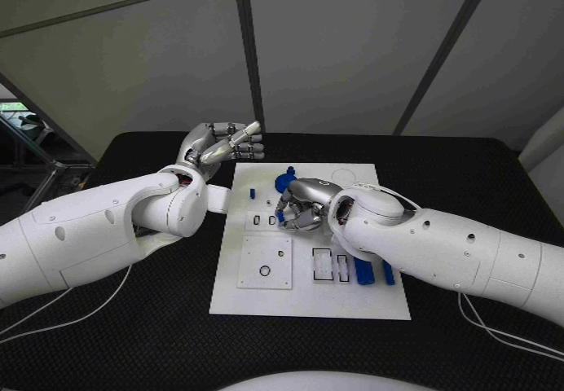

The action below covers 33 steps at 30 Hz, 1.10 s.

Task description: Assemble the parts on the task board

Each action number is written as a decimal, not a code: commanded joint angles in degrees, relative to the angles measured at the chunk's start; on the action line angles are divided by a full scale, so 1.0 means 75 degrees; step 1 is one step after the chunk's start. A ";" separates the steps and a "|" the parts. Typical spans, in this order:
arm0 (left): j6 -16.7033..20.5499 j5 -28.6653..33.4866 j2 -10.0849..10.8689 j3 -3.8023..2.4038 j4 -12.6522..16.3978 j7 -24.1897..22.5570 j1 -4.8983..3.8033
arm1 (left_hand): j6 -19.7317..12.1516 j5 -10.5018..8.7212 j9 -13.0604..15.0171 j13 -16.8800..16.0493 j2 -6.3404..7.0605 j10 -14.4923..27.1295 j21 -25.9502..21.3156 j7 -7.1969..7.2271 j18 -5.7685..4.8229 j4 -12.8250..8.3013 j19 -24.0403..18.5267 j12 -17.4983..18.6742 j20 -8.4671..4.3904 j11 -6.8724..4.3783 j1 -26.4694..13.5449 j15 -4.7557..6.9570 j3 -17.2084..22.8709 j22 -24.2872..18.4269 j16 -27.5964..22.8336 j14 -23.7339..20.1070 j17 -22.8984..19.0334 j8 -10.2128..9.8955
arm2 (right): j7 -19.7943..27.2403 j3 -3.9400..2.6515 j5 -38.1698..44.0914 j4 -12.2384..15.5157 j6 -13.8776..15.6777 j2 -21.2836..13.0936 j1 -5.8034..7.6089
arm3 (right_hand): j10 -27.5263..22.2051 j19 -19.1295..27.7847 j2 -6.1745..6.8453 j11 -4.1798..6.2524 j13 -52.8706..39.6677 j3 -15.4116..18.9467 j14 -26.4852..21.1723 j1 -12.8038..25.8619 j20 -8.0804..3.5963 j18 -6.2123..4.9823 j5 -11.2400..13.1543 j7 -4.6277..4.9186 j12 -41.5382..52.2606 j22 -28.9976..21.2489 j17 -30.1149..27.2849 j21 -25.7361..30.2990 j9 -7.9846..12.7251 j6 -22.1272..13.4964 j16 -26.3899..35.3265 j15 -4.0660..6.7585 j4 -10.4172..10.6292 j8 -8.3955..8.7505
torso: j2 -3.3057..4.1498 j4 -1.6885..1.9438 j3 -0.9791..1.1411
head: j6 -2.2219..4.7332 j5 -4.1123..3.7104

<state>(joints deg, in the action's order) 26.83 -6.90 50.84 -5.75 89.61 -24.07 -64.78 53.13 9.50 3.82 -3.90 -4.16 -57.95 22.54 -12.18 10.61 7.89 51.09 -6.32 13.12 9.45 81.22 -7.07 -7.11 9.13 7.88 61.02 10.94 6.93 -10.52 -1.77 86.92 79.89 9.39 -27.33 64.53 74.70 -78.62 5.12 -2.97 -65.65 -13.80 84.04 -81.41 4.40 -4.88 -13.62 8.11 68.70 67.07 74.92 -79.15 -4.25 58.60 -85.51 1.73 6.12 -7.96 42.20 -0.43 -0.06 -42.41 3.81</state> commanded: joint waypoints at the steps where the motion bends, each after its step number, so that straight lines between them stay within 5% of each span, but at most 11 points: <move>1: -0.0060 -0.0028 -0.0005 -0.0005 0.0003 -0.0031 -0.0011 | 0.0006 -0.0010 -0.0005 0.0005 0.0003 -0.0014 -0.0041 -0.0053 -0.0025 -0.0049 -0.0026 0.0049 0.0044 0.0054 0.0063 -0.0036 0.0011 -0.0010 -0.0042 0.0008 0.0009 -0.0053 | -0.0102 0.0022 0.0116 -0.0023 -0.0232 -0.0005 -0.0014 | -0.0078 0.0005 0.0051 0.0009 0.0021 0.0002 0.0549 0.0040 0.0029 0.0046 0.0011 -0.0009 -0.0042 -0.0011 0.0839 0.0029 -0.0009 -0.0067 -0.0015 -0.0041 -0.0039 0.0049 | -0.0001 0.0004 -0.0001 | -0.0004 -0.0005; 33: -0.0084 -0.0028 -0.0012 -0.0005 0.0001 0.0019 -0.0011 | 0.0002 -0.0011 -0.0007 0.0006 0.0006 -0.0008 -0.0052 -0.0066 -0.0028 -0.0060 -0.0043 0.0073 0.0049 0.0064 0.0066 -0.0043 0.0002 -0.0017 -0.0079 -0.0004 0.0021 -0.0074 | -0.0112 0.0022 0.0137 -0.0045 -0.0144 0.0008 -0.0014 | -0.0488 0.0144 0.0338 -0.0156 0.0440 0.0085 0.0504 0.0323 0.0171 0.0001 0.0166 0.0160 -0.0401 -0.0244 0.0721 0.0179 0.0056 -0.0790 0.0059 -0.0188 -0.0016 0.0300 | 0.0000 0.0002 0.0001 | -0.0015 -0.0039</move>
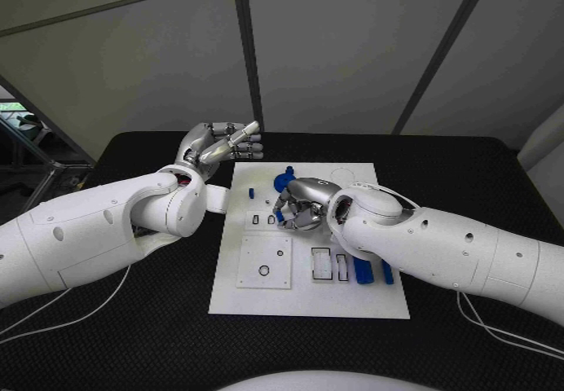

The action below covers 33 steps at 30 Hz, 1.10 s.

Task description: Assemble the parts on the task board

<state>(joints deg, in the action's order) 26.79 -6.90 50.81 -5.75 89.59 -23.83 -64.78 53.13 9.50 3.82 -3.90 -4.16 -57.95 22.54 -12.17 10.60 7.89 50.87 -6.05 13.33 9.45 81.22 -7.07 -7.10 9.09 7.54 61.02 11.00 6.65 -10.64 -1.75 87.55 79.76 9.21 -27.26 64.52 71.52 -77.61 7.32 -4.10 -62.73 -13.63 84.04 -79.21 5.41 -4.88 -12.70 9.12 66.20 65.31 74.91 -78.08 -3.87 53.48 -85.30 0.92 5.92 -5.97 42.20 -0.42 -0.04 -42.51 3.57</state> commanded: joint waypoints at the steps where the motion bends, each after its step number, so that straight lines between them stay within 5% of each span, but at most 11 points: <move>1: -0.0079 -0.0028 -0.0008 -0.0005 0.0003 -0.0013 -0.0011 | 0.0001 -0.0011 -0.0006 0.0006 0.0006 -0.0008 -0.0052 -0.0067 -0.0028 -0.0060 -0.0015 0.0037 0.0020 0.0064 0.0066 -0.0044 0.0001 -0.0012 -0.0035 -0.0005 0.0013 -0.0038 | -0.0093 0.0020 0.0052 -0.0028 -0.0109 -0.0002 -0.0014 | -0.0103 0.0012 0.0061 -0.0016 0.0098 0.0083 0.0501 0.0045 0.0043 0.0000 0.0048 0.0035 -0.0104 -0.0016 0.0716 0.0040 0.0008 -0.0164 0.0035 -0.0088 0.0017 0.0053 | 0.0000 0.0000 -0.0001 | -0.0002 -0.0006; 6: -0.0078 -0.0028 -0.0008 -0.0005 0.0003 -0.0008 -0.0011 | 0.0001 -0.0011 -0.0006 0.0006 0.0006 -0.0008 -0.0053 -0.0067 -0.0028 -0.0060 -0.0016 0.0037 0.0021 0.0064 0.0066 -0.0044 0.0001 -0.0012 -0.0036 -0.0006 0.0013 -0.0038 | -0.0066 0.0020 0.0022 -0.0018 -0.0004 -0.0012 -0.0014 | -0.0151 0.0034 0.0231 -0.0094 0.0142 0.0444 0.0490 0.0265 0.0102 -0.0004 0.0144 0.0113 -0.0078 -0.0046 0.0708 0.0063 0.0015 -0.0527 0.0042 -0.0156 0.0171 0.0147 | 0.0001 0.0001 0.0000 | -0.0007 -0.0014; 16: -0.0090 -0.0028 -0.0002 -0.0005 0.0001 0.0008 -0.0011 | 0.0000 -0.0011 -0.0007 0.0006 0.0006 -0.0006 -0.0058 -0.0069 -0.0030 -0.0062 -0.0025 0.0041 0.0023 0.0066 0.0067 -0.0048 0.0000 -0.0015 -0.0044 -0.0011 0.0014 -0.0041 | 0.0316 0.0019 -0.0091 0.0156 0.0697 -0.0136 -0.0035 | -0.0190 0.0044 0.0177 -0.0170 0.0137 0.1349 0.0484 -0.0087 0.0184 -0.0011 0.0176 0.0189 0.0095 -0.0052 0.0726 0.0070 -0.0012 -0.0866 0.0031 -0.0228 0.0619 -0.0008 | -0.0004 0.0000 0.0005 | -0.0011 -0.0012; 22: -0.0159 -0.0046 0.0025 -0.0005 -0.0003 0.0080 -0.0010 | 0.0004 -0.0010 -0.0006 0.0005 0.0004 -0.0010 -0.0060 -0.0068 -0.0030 -0.0070 -0.0030 0.0045 0.0023 0.0066 0.0076 -0.0046 0.0002 -0.0017 -0.0044 0.0000 0.0021 -0.0044 | 0.0936 0.0014 -0.0371 0.0625 0.1232 -0.0535 -0.0051 | -0.0065 0.0032 0.0096 -0.0161 -0.0043 0.1413 0.0487 -0.0256 0.0189 -0.0006 0.0075 0.0178 0.0298 -0.0016 0.0760 0.0052 -0.0027 -0.0838 0.0013 -0.0229 0.0700 -0.0119 | -0.0020 -0.0004 -0.0007 | 0.0013 0.0003; 28: -0.0290 -0.0505 0.0094 -0.0005 -0.0079 0.0393 -0.0011 | 0.0161 -0.0007 0.0009 -0.0046 -0.0017 -0.0282 0.0101 -0.0010 -0.0006 -0.0135 0.0202 -0.0001 -0.0061 -0.0021 0.0111 0.0074 -0.0007 0.0048 0.0138 0.0417 0.0206 -0.0043 | 0.1780 -0.0004 -0.0888 0.1272 0.1939 -0.1190 0.0024 | -0.0084 0.0061 0.0042 -0.0123 -0.0016 0.1431 0.0474 -0.0400 0.0169 -0.0017 -0.0120 0.0132 0.0313 -0.0062 0.0715 0.0076 -0.0048 -0.0703 0.0036 -0.0199 0.0683 -0.0264 | -0.0043 -0.0046 0.0010 | 0.0081 0.0020; 33: -0.0459 -0.1118 0.0131 -0.0005 -0.0240 0.0913 -0.0011 | 0.0382 -0.0007 0.0034 -0.0173 -0.0016 -0.0728 0.0380 0.0083 -0.0002 -0.0139 0.0568 -0.0144 -0.0223 -0.0168 0.0095 0.0253 -0.0039 0.0182 0.0537 0.0905 0.0458 -0.0003 | 0.2046 -0.0180 -0.1338 0.1565 0.2000 -0.1629 0.0153 | -0.0185 0.0137 0.0071 -0.0122 0.0106 0.1469 0.0437 -0.0416 0.0165 -0.0042 -0.0144 0.0131 0.0214 -0.0194 0.0596 0.0149 -0.0039 -0.0721 0.0103 -0.0197 0.0689 -0.0275 | -0.0084 -0.0056 0.0028 | 0.0110 0.0038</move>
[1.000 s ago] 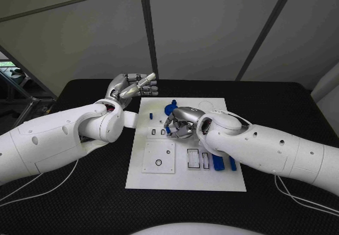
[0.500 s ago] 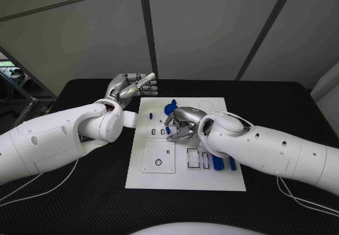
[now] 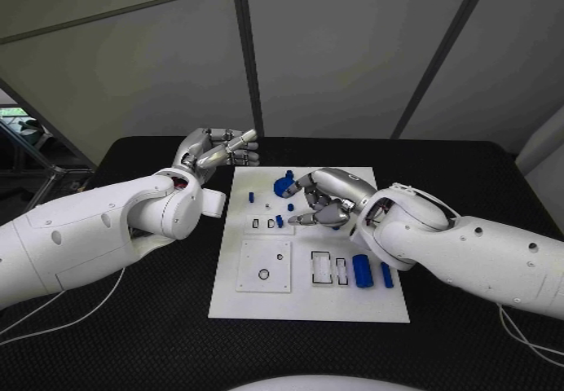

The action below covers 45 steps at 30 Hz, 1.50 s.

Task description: Assemble the parts on the task board

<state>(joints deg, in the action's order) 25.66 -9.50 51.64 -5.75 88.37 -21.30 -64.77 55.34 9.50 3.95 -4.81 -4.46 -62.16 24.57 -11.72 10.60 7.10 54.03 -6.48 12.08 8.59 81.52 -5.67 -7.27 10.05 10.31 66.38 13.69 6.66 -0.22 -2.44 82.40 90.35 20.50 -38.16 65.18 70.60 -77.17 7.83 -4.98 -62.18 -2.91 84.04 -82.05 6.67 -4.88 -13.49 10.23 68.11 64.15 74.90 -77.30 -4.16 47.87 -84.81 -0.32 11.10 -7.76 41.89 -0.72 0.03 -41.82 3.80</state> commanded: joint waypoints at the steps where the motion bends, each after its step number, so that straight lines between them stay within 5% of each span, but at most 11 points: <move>1: -0.0345 -0.0947 0.0033 -0.0005 -0.0109 0.0735 -0.0012 | 0.0138 -0.0006 0.0024 -0.0086 0.0029 -0.0269 0.0199 0.0040 -0.0004 -0.0028 0.0255 -0.0127 -0.0105 -0.0089 0.0051 0.0116 -0.0026 0.0101 0.0310 0.0321 0.0185 0.0006 | 0.0681 -0.0147 -0.0792 0.0208 0.0473 -0.0272 0.0092 | -0.0067 0.0082 0.0003 -0.0005 0.0040 0.0041 0.0434 -0.0041 -0.0004 -0.0042 -0.0042 -0.0017 -0.0047 -0.0043 0.0591 0.0049 0.0001 0.0027 0.0041 -0.0032 -0.0001 -0.0037 | -0.0043 -0.0010 0.0016 | 0.0033 0.0004; 7: -0.0970 -0.2378 0.0164 -0.0008 -0.0197 0.2250 -0.0029 | 0.0554 -0.0006 0.0161 -0.0521 0.0084 -0.1089 0.1329 0.0341 -0.0018 0.0156 0.1336 -0.0766 -0.0576 -0.0482 -0.0126 0.0578 -0.0162 0.0740 0.2248 0.1551 0.1403 0.0281 | 0.0766 -0.0601 -0.2124 0.0287 0.0258 -0.0831 0.0311 | -0.0071 0.0101 -0.0089 0.0023 0.0063 0.0035 0.0424 -0.0107 -0.0019 -0.0046 -0.0104 -0.0049 -0.0056 -0.0066 0.0573 0.0072 -0.0015 0.0148 0.0060 -0.0011 0.0007 -0.0145 | -0.0155 -0.0031 0.0055 | 0.0040 0.0030; 9: -0.1359 -0.2887 0.0189 -0.0009 -0.0181 0.2803 -0.0044 | 0.0598 0.0028 0.0246 -0.0857 0.0050 -0.1083 0.1816 0.0463 -0.0074 0.0244 0.1382 -0.1143 -0.0698 -0.0559 -0.0149 0.0707 -0.0186 0.1089 0.3304 0.1311 0.2270 0.0421 | 0.0764 -0.0720 -0.2479 0.0245 0.0188 -0.0963 0.0368 | -0.0066 0.0100 -0.0125 0.0033 0.0070 0.0029 0.0424 -0.0120 -0.0027 -0.0046 -0.0134 -0.0059 -0.0057 -0.0066 0.0571 0.0074 -0.0017 0.0178 0.0062 -0.0002 0.0006 -0.0174 | -0.0195 -0.0040 0.0063 | 0.0032 0.0045; 12: -0.2047 -0.3746 0.0192 -0.0010 -0.0135 0.3869 -0.0089 | 0.0676 -0.0016 0.0497 -0.1737 0.0100 -0.1176 0.2584 0.0597 -0.0077 0.0520 0.1203 -0.2197 -0.0813 -0.0675 -0.0418 0.0782 -0.0415 0.1699 0.6068 0.1344 0.4855 0.0732 | 0.0764 -0.0868 -0.2974 0.0137 0.0134 -0.1162 0.0452 | -0.0060 0.0102 -0.0167 0.0041 0.0077 0.0029 0.0426 -0.0111 -0.0035 -0.0048 -0.0174 -0.0067 -0.0057 -0.0076 0.0573 0.0081 -0.0016 0.0197 0.0063 0.0006 0.0017 -0.0196 | -0.0257 -0.0049 0.0072 | 0.0000 0.0065; 14: -0.2387 -0.4159 0.0154 -0.0011 -0.0111 0.4563 -0.0135 | 0.0555 -0.0003 0.0643 -0.2339 0.0089 -0.0953 0.3804 0.0655 -0.0192 0.0704 0.1612 -0.2895 -0.0880 -0.0716 -0.0531 0.0789 -0.0548 0.3073 0.7868 0.1843 0.6662 0.0877 | 0.0748 -0.0924 -0.3176 0.0080 0.0120 -0.1282 0.0500 | -0.0050 0.0096 -0.0193 0.0048 0.0077 0.0028 0.0428 -0.0111 -0.0041 -0.0047 -0.0216 -0.0073 -0.0052 -0.0071 0.0576 0.0079 -0.0016 0.0214 0.0063 0.0013 0.0019 -0.0214 | -0.0304 -0.0055 0.0090 | -0.0021 0.0097; 19: -0.2907 -0.5267 0.0013 -0.0010 -0.0075 0.5795 -0.0262 | 0.0300 -0.0019 0.1012 -0.3601 -0.0024 -0.0477 0.5619 0.0635 -0.0484 0.1150 0.2331 -0.4552 -0.0901 -0.0771 -0.1254 0.0857 -0.0931 0.5435 0.9401 0.2406 0.8379 0.1398 | 0.0691 -0.0975 -0.3362 0.0006 0.0138 -0.1495 0.0547 | -0.0061 0.0103 -0.0219 0.0058 0.0107 0.0028 0.0422 -0.0116 -0.0049 -0.0052 -0.0255 -0.0084 -0.0072 -0.0094 0.0542 0.0091 -0.0017 0.0243 0.0082 0.0022 0.0017 -0.0242 | -0.0384 -0.0067 0.0123 | -0.0084 0.0127; 23: -0.3324 -0.5982 -0.0209 0.0012 -0.0140 0.6382 -0.0412 | 0.0230 -0.0247 0.1655 -0.6386 -0.0149 -0.1005 0.6355 0.0810 -0.0605 0.1263 0.2605 -0.7415 -0.1013 -0.0964 -0.1595 0.0998 -0.1169 0.6470 0.9915 0.2695 0.9039 0.2314 | 0.0626 -0.0988 -0.3404 -0.0039 0.0162 -0.1597 0.0559 | -0.0089 0.0127 -0.0226 0.0060 0.0151 0.0028 0.0413 -0.0113 -0.0052 -0.0061 -0.0263 -0.0085 -0.0106 -0.0142 0.0507 0.0116 -0.0017 0.0249 0.0101 0.0024 0.0019 -0.0248 | -0.0443 -0.0055 0.0138 | -0.0136 0.0149; 25: -0.3445 -0.6168 -0.0362 0.0106 -0.0227 0.6524 -0.0530 | 0.0128 -0.0259 0.1878 -0.6854 -0.0130 -0.1086 0.6444 0.0842 -0.0626 0.1260 0.2622 -0.7860 -0.1028 -0.0983 -0.1646 0.1031 -0.1237 0.6612 0.9953 0.2718 0.9090 0.2576 | 0.0595 -0.0990 -0.3409 -0.0069 0.0171 -0.1617 0.0562 | -0.0093 0.0132 -0.0228 0.0061 0.0157 0.0030 0.0411 -0.0111 -0.0053 -0.0063 -0.0267 -0.0086 -0.0111 -0.0152 0.0499 0.0121 -0.0017 0.0251 0.0106 0.0025 0.0021 -0.0251 | -0.0486 -0.0033 0.0155 | -0.0175 0.0127; 31: -0.3613 -0.6389 -0.0880 0.0533 -0.0569 0.6727 -0.0948 | -0.0092 -0.0262 0.2219 -0.7040 0.0026 -0.0975 0.6490 0.0862 -0.0627 0.1263 0.2589 -0.8075 -0.1039 -0.0976 -0.1769 0.1032 -0.1339 0.6713 0.9970 0.2726 0.9113 0.2928 | 0.0536 -0.0992 -0.3375 -0.0167 0.0175 -0.1552 0.0565 | -0.0109 0.0154 -0.0237 0.0065 0.0183 0.0035 0.0402 -0.0102 -0.0057 -0.0072 -0.0284 -0.0091 -0.0133 -0.0199 0.0461 0.0147 -0.0017 0.0265 0.0129 0.0029 0.0027 -0.0264 | -0.0519 -0.0051 0.0183 | -0.0251 0.0188; 36: -0.3729 -0.6479 -0.1229 0.0706 -0.0791 0.6798 -0.1114 | -0.0116 -0.0261 0.2402 -0.7240 -0.0007 -0.1074 0.6708 0.0896 -0.0689 0.1258 0.2778 -0.8257 -0.1052 -0.1004 -0.1810 0.1053 -0.1325 0.7087 1.0212 0.2883 0.9488 0.3092 | 0.0471 -0.0993 -0.3321 -0.0224 0.0150 -0.1484 0.0565 | -0.0118 0.0166 -0.0239 0.0068 0.0198 0.0040 0.0397 -0.0097 -0.0060 -0.0077 -0.0300 -0.0094 -0.0146 -0.0225 0.0442 0.0161 -0.0017 0.0271 0.0141 0.0032 0.0030 -0.0273 | -0.0502 -0.0043 0.0153 | -0.0269 0.0154; 45: -0.4062 -0.6649 -0.1557 0.0961 -0.1041 0.6854 -0.1275 | -0.0205 -0.0244 0.2515 -0.7310 -0.0090 -0.1104 0.6829 0.0898 -0.0724 0.1235 0.2876 -0.8326 -0.1063 -0.1010 -0.1781 0.1061 -0.1280 0.7295 1.0329 0.2955 0.9673 0.3137 | 0.0388 -0.0992 -0.3177 -0.0295 0.0098 -0.1390 0.0565 | -0.0175 0.0219 -0.0243 0.0072 0.0279 0.0052 0.0377 -0.0083 -0.0066 -0.0096 -0.0332 -0.0097 -0.0212 -0.0329 0.0373 0.0219 -0.0013 0.0275 0.0183 0.0037 0.0040 -0.0285 | -0.0483 -0.0047 0.0154 | -0.0341 0.0178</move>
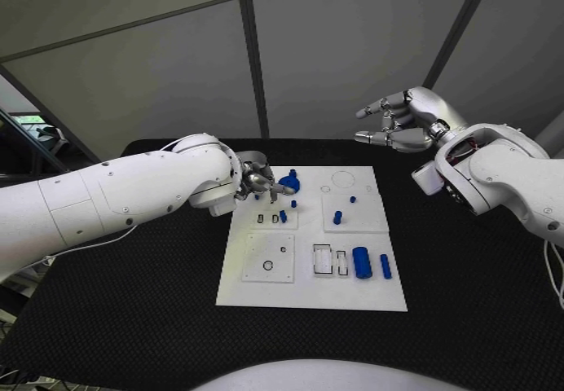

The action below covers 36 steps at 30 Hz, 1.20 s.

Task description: Assemble the parts on the task board

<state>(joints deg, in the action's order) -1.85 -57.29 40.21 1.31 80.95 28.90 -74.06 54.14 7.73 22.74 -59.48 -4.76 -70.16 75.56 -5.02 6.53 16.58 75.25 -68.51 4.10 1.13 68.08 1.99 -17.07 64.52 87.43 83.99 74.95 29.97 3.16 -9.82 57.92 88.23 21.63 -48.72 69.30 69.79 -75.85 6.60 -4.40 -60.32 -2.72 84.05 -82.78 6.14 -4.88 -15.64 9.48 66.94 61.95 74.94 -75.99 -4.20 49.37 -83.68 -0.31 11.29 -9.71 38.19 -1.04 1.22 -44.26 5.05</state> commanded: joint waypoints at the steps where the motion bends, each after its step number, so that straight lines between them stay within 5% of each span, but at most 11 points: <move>1: -0.0437 -0.0284 -0.0058 0.0041 -0.0075 0.0164 -0.0050 | -0.0044 -0.0007 0.0015 -0.0034 -0.0052 -0.0046 0.0045 0.0006 -0.0187 -0.0031 0.0060 -0.0065 0.0000 -0.0015 0.0017 0.0038 0.0030 0.0059 0.0060 0.0615 0.1527 0.0031 | -0.0067 -0.0009 0.0113 -0.0018 -0.0057 0.0024 0.0016 | -0.0068 0.0046 -0.0079 -0.0005 0.0034 0.0027 0.0376 0.0015 0.0006 -0.0098 -0.0047 0.0002 -0.0059 -0.0041 0.0364 0.0046 -0.0008 0.0073 0.0034 0.0037 0.0014 -0.0026 | 0.0008 0.0001 -0.0010 | -0.0014 0.0013; 36: -0.1260 -0.0363 -0.0466 0.0385 -0.0426 0.0222 -0.0082 | 0.0047 -0.0006 0.0207 -0.0087 -0.0137 -0.0110 0.0175 0.0069 -0.0220 -0.0083 0.0155 -0.0115 -0.0028 -0.0068 0.0116 0.0077 0.0093 0.0292 0.0162 0.0679 0.1693 0.0160 | -0.0146 -0.0008 0.0255 -0.0191 -0.0180 0.0193 0.0013 | -0.0096 0.0082 -0.0104 -0.0001 0.0080 0.0037 0.0360 0.0031 -0.0002 -0.0110 -0.0105 -0.0001 -0.0100 -0.0115 0.0314 0.0095 0.0001 0.0061 0.0072 0.0042 0.0036 -0.0038 | 0.0041 -0.0020 -0.0019 | -0.0189 -0.0020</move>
<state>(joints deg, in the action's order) -9.59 -59.44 36.82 4.19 77.75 30.09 -74.60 54.36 7.73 24.21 -60.14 -5.68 -70.57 76.56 -4.80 6.97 16.06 76.06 -69.34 4.10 0.72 68.55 2.16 -16.54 66.63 88.32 84.17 74.94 30.90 2.00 -9.81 59.59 86.82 20.66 -47.33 69.28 69.39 -75.46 6.38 -4.40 -59.77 -2.59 84.04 -82.56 6.15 -4.87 -16.13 9.48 66.48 61.18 74.92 -75.64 -4.18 49.37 -83.33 -0.31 11.42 -9.76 38.45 -1.17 1.12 -45.64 4.99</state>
